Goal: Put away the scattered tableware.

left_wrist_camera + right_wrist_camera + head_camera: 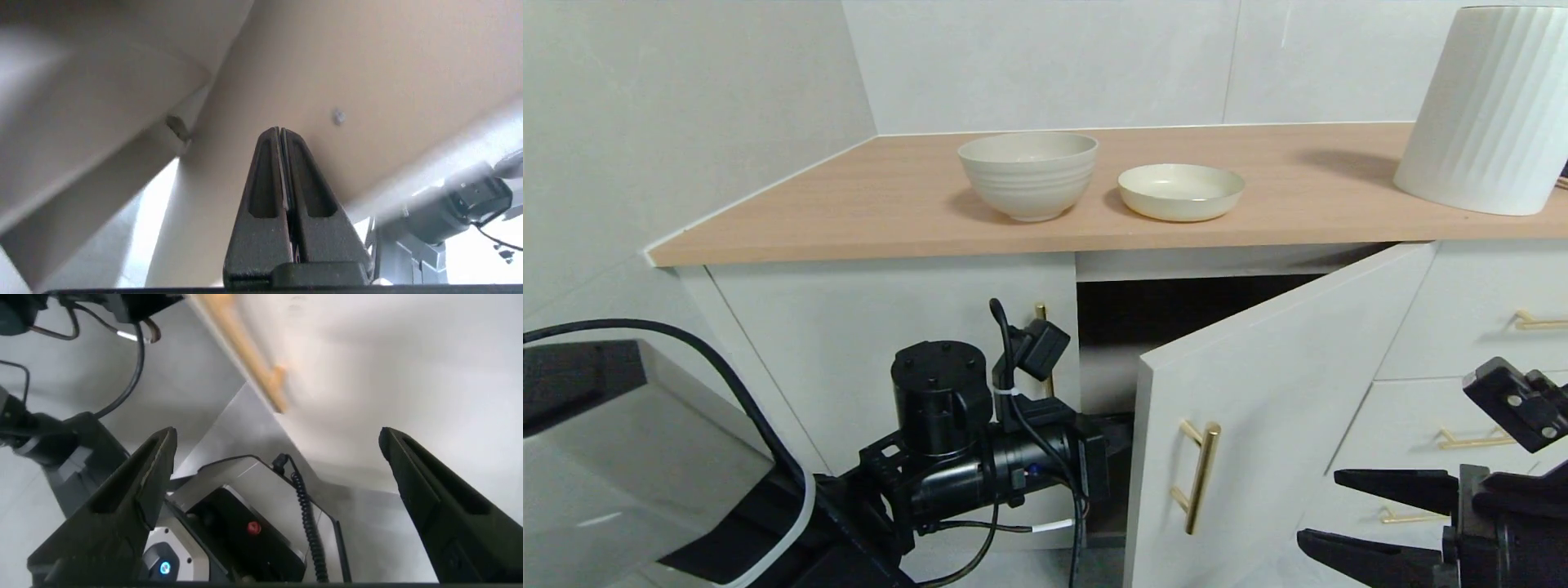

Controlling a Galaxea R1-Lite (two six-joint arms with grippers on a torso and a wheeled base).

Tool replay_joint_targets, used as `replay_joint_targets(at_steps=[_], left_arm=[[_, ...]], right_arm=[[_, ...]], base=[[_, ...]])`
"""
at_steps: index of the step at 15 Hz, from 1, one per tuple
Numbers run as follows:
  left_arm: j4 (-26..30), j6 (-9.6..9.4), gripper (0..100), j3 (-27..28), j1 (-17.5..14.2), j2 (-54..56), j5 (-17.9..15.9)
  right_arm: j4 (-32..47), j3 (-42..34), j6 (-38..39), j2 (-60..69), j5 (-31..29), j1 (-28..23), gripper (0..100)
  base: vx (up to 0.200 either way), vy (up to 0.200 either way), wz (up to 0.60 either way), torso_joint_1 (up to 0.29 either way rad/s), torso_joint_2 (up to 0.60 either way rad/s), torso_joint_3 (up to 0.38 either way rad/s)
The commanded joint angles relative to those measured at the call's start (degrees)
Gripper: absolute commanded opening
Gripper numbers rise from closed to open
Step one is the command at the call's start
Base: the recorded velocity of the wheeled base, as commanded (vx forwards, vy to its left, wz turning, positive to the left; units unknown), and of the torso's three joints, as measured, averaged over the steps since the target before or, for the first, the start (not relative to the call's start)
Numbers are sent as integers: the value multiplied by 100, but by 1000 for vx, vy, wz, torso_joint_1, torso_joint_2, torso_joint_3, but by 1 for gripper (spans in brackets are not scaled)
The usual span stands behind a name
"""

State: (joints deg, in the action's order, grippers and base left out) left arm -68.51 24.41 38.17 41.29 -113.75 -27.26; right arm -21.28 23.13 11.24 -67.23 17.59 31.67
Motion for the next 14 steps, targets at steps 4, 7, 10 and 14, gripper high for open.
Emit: replay_joint_targets(at_steps=[4,7,10,14], left_arm=[[119,12,0,543,19,-297,142],[637,12,0,964,28,-367,212],[866,12,0,1175,143,-358,406],[901,12,0,1210,222,-279,441]], right_arm=[[2,-19,-8,70,7,15,100],[2,-19,-8,105,7,15,100],[2,-19,-8,149,7,15,100],[2,-1,-8,307,16,76,100]], base=[[0,0,0,0,0,0],[0,0,0,0,0,0],[-67,0,0,1,1,4],[-200,0,0,8,4,1]])
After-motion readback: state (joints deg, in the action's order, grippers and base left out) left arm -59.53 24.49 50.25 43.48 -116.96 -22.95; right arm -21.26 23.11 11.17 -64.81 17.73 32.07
